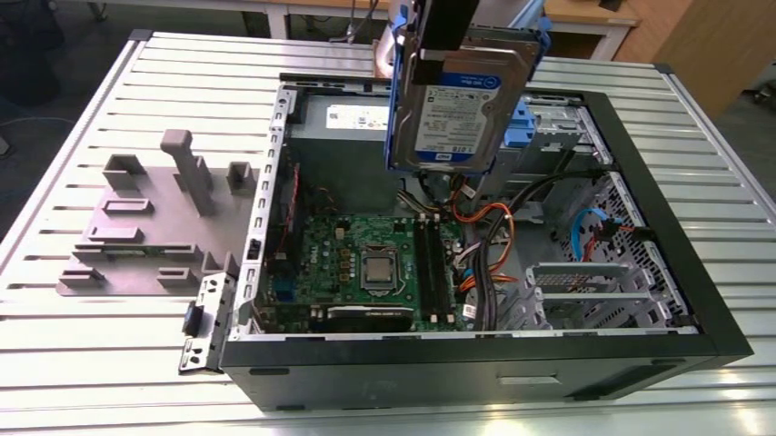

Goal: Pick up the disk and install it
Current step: 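Insert the disk into the insertion slot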

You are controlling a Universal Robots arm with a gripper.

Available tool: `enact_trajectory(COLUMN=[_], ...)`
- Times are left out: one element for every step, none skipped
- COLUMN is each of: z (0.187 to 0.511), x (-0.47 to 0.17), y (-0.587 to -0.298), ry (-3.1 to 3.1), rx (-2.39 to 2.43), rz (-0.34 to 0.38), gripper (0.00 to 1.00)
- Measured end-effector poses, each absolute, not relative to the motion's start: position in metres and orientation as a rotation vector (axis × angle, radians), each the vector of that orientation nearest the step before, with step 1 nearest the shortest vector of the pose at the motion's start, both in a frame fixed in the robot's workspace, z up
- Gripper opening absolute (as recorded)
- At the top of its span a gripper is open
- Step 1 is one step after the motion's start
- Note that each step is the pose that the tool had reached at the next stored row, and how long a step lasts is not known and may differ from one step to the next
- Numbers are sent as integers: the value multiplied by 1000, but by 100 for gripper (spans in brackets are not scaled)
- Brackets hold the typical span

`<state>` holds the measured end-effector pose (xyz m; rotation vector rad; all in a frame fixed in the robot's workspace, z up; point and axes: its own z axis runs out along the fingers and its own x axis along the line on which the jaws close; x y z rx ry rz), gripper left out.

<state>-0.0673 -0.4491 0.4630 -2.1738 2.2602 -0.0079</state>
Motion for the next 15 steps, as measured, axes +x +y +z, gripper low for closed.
enact_trajectory(z=[463,463,463,463,463,463,463,463,462,462,462,462,462,462,462], x=[-67,-67,-67,-67,-67,-67,-67,-67,-67,-67,-67,-67,-67,-67,-67], y=[-450,-450,-451,-451,-452,-453,-454,-455,-457,-458,-460,-462,-464,-466,-467], ry=[2260,2260,2260,2261,2261,2261,2262,2262,2262,2262,2262,2262,2262,2263,2263], rx=[-2174,-2174,-2174,-2174,-2174,-2174,-2175,-2175,-2175,-2175,-2175,-2176,-2176,-2176,-2176], rz=[-8,-8,-8,-8,-9,-10,-11,-11,-11,-11,-12,-12,-13,-14,-14], gripper=[36,36,36,36,36,36,36,36,36,36,36,36,36,36,36])
